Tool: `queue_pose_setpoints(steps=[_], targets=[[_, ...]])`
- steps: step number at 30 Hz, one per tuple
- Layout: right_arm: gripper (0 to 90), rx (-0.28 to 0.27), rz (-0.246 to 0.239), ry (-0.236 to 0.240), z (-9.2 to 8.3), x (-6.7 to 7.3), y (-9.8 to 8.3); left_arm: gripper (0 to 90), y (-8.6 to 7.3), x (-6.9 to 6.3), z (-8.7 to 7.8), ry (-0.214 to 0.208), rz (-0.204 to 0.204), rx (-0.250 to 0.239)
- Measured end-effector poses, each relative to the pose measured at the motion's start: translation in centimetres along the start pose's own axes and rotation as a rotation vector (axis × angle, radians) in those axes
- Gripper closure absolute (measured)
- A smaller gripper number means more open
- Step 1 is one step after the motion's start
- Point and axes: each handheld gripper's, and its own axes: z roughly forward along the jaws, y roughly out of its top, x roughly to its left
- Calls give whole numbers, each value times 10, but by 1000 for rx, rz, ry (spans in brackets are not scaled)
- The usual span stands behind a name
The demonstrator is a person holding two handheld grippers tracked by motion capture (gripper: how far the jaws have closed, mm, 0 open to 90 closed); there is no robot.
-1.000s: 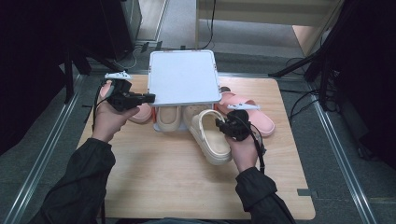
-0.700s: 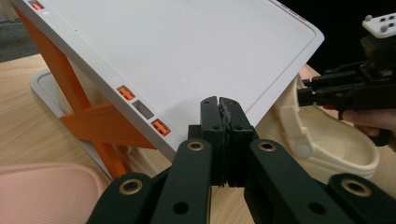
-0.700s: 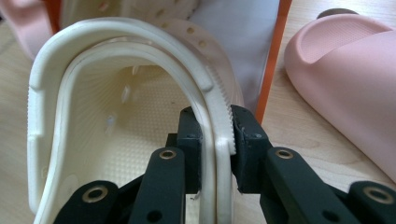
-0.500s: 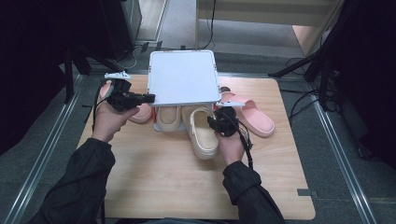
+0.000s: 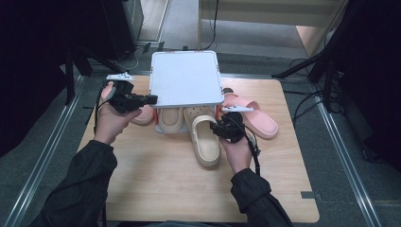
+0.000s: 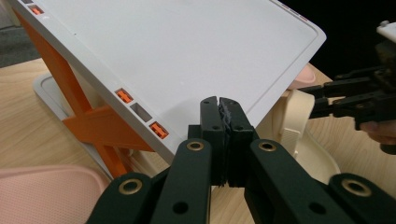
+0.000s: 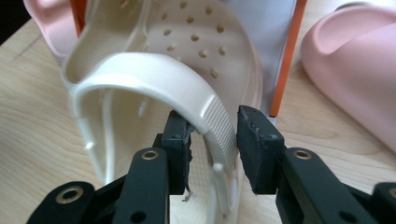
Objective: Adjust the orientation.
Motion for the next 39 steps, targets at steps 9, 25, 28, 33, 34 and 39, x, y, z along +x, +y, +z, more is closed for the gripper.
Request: queue_pose_setpoints(steps=[9, 25, 28, 33, 34, 39], targets=[[677, -32, -31, 57, -34, 7, -6, 891, 0, 0, 0, 1, -2, 0], [900, -37, -58, 109, -58, 14, -77, 892, 1, -1, 0, 4, -11, 4], [900, -2, -65, 109, -58, 15, -95, 891, 1, -1, 0, 5, -12, 3], [900, 21, -90, 121, -50, 15, -110, 890, 1, -1, 0, 6, -12, 3], [900, 31, -93, 121, -48, 16, -112, 890, 1, -1, 0, 7, -10, 4], [900, 83, -121, 128, -34, 20, -116, 890, 0, 0, 0, 1, -11, 5]])
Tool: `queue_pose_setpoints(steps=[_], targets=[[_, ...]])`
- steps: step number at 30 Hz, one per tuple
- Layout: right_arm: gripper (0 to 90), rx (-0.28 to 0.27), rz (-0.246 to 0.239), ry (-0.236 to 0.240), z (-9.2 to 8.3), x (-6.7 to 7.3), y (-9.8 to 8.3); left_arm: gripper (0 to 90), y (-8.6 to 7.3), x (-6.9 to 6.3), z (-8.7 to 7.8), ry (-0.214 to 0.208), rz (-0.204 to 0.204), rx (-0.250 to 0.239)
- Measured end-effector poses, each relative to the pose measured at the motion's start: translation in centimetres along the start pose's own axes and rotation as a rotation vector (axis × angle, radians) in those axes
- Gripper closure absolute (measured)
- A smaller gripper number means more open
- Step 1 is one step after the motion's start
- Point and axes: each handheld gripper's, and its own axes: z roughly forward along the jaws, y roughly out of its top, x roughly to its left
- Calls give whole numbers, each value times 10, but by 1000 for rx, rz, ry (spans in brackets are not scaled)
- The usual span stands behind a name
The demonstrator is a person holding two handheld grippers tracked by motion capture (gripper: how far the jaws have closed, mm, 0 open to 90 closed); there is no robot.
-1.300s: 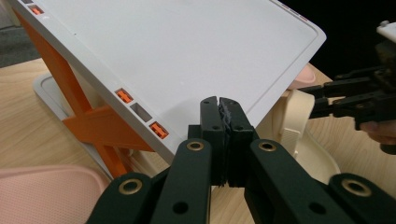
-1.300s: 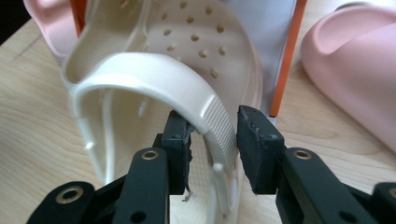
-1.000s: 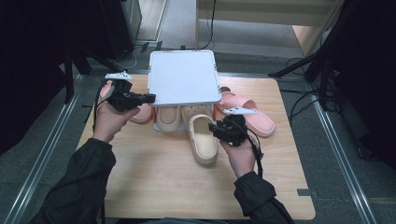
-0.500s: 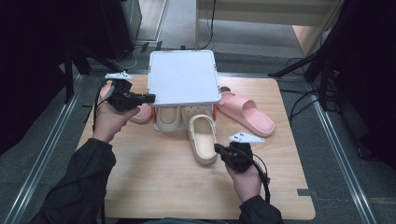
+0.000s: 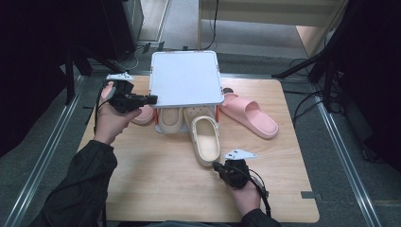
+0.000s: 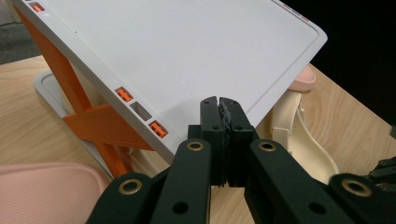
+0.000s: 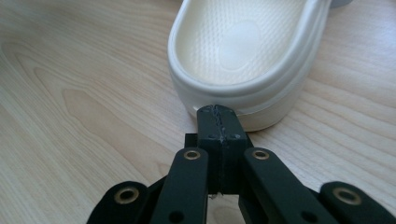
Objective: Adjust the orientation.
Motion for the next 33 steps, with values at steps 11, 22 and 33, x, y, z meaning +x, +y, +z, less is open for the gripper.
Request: queue_pose_setpoints(steps=[11, 22, 33], targets=[[900, -14, -10, -8, 10, 2, 9, 890, 0, 0, 0, -4, -4, -1], [900, -32, -28, -19, 20, -4, 38, 890, 0, 1, 0, -8, -9, -2], [900, -44, -1, -9, 43, -18, 68, 888, 0, 1, 0, -9, -9, -3]])
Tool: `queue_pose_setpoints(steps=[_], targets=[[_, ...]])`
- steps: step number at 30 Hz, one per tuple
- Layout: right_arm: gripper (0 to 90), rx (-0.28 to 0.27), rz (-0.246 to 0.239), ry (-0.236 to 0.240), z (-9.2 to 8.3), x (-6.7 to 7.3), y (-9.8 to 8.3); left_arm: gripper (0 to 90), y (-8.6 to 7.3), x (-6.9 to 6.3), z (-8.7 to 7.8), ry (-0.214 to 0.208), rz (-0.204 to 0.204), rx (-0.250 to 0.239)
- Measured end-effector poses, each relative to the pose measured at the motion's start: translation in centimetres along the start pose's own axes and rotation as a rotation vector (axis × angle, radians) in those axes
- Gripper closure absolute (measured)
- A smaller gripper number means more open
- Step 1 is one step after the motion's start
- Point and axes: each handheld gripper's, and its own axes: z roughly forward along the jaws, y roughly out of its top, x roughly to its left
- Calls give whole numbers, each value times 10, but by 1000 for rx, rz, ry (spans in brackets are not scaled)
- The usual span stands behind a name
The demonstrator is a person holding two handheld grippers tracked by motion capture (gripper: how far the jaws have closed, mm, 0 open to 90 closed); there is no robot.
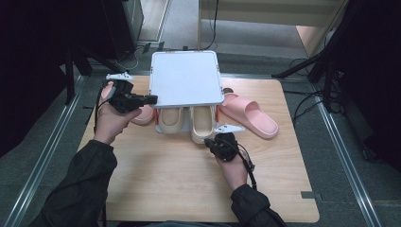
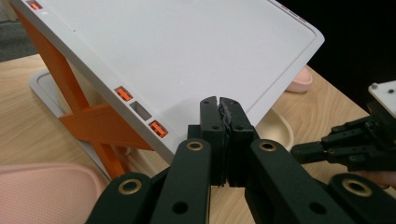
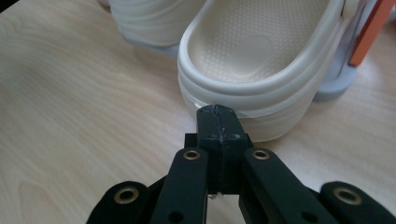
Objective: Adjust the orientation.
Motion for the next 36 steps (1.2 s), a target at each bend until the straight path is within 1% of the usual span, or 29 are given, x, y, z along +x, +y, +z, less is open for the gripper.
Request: queue_pose_setpoints(steps=[1, 2, 5, 8, 11, 13, 14, 15, 19, 21, 24, 26, 27, 30, 32, 35, 36], targets=[[900, 0, 0, 0, 0, 0, 0, 887, 0, 0, 0, 0, 0, 0], [900, 5, 2, 0, 5, -2, 7, 888, 0, 0, 0, 1, 0, 0], [900, 26, -9, 1, 14, -3, 16, 886, 0, 0, 0, 0, 1, 0], [900, 34, -26, -4, 21, -1, 21, 885, 0, 0, 0, -1, 0, 0], [900, 34, -21, -1, 26, -1, 25, 882, 0, 0, 0, -4, 0, 0], [900, 34, -26, 0, 29, -2, 28, 874, 0, 1, -1, -10, -3, 0], [899, 37, -20, 2, 30, -3, 29, 872, 0, 1, -1, -10, -2, -1], [888, 32, -26, 5, 31, -4, 29, 871, 0, 1, -1, -8, -1, 0], [876, 41, -30, 13, 33, -5, 31, 870, 0, 1, -1, -7, 1, -3], [862, 40, -16, 20, 32, -5, 31, 869, 0, 1, -1, -8, 3, -3], [856, 27, -15, 34, 25, -4, 30, 852, 0, 3, -2, -24, -7, -1], [830, 16, -21, 47, 18, -3, 29, 821, 0, 4, -2, -34, -19, 1], [807, 15, -19, 52, 14, -2, 29, 795, 0, 3, -3, -35, -22, 3], [750, 10, -39, 71, 1, -1, 25, 699, 1, 0, -6, -34, -24, -2], [703, 0, -52, 79, -9, 0, 22, 637, 1, 0, -8, -37, -17, -1], [665, -14, -50, 113, -21, -3, 16, 557, 0, -3, -15, -43, -35, 25], [658, -19, -57, 125, -24, -4, 14, 534, 0, -4, -18, -39, -39, 25]])
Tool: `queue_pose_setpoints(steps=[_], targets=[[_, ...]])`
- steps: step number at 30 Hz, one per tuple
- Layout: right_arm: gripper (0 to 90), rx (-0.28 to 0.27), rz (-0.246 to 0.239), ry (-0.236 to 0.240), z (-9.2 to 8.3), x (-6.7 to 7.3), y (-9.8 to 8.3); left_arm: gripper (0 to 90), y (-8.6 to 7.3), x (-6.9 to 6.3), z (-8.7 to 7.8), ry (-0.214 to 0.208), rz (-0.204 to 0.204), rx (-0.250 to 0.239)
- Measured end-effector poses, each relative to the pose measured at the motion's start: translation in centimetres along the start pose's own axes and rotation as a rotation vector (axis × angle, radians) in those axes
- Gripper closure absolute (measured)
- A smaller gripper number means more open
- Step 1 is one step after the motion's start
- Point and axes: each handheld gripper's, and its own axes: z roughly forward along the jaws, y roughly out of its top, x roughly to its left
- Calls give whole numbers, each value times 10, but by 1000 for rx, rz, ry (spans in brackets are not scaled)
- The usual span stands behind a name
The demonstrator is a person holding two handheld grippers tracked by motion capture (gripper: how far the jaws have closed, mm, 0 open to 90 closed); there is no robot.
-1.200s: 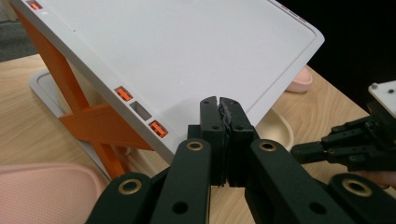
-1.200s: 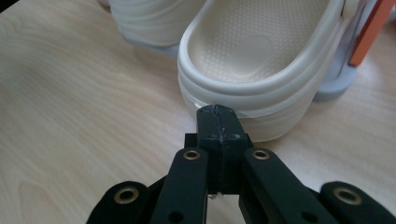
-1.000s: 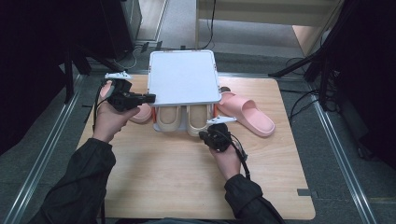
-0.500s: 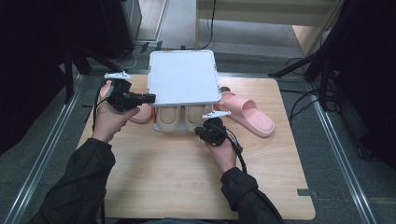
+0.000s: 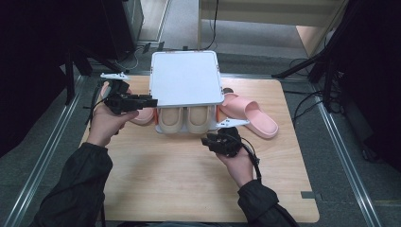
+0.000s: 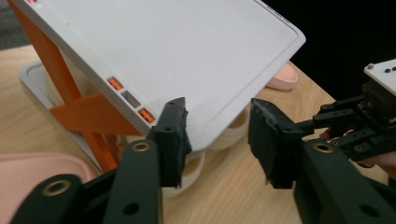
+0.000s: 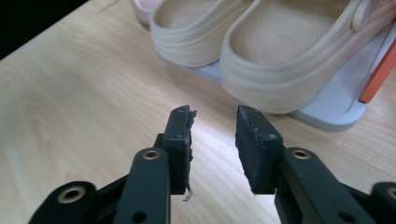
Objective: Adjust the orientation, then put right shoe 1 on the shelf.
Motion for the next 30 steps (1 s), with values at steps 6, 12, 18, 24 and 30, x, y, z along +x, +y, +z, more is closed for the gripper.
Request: queue_pose_setpoints(steps=[6, 12, 18, 24, 30], targets=[[612, -26, -21, 60, -14, 1, -4, 464, -10, -8, -15, 19, 15, -14], [577, -33, -67, 83, -20, 3, -4, 433, -21, -13, -24, 42, 18, -11], [569, -37, -63, 101, -25, -1, -3, 424, -35, -10, -33, 74, 7, -28], [553, -45, -59, 106, -28, -7, -2, 404, -49, -6, -35, 98, -1, -25], [536, -48, -76, 107, -32, -10, -2, 395, -61, -1, -36, 140, -9, -14]])
